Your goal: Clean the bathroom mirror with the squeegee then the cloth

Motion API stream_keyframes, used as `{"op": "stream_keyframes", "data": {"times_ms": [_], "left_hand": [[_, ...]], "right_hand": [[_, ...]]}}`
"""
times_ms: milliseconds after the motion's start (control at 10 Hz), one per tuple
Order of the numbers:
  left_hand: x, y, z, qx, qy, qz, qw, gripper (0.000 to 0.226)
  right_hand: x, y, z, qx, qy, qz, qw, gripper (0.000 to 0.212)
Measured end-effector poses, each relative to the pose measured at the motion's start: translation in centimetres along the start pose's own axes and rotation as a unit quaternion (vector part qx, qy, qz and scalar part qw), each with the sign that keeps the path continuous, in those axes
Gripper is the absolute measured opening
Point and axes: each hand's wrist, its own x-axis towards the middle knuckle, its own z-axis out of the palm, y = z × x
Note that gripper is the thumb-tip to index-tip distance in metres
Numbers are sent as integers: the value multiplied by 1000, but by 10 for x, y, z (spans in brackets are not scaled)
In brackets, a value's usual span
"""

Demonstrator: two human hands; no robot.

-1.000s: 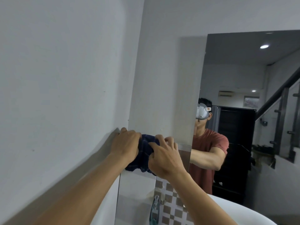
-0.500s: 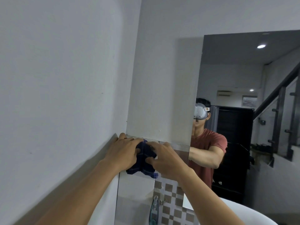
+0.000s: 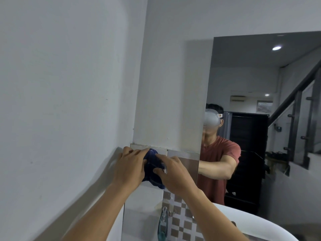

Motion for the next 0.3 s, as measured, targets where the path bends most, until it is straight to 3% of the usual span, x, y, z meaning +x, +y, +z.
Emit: {"op": "stream_keyframes", "data": {"times_ms": [300], "left_hand": [[-5, 4, 0, -67, 41, -16, 997, 37]], "right_hand": [[-8, -9, -12, 21, 22, 13, 999, 47]]}}
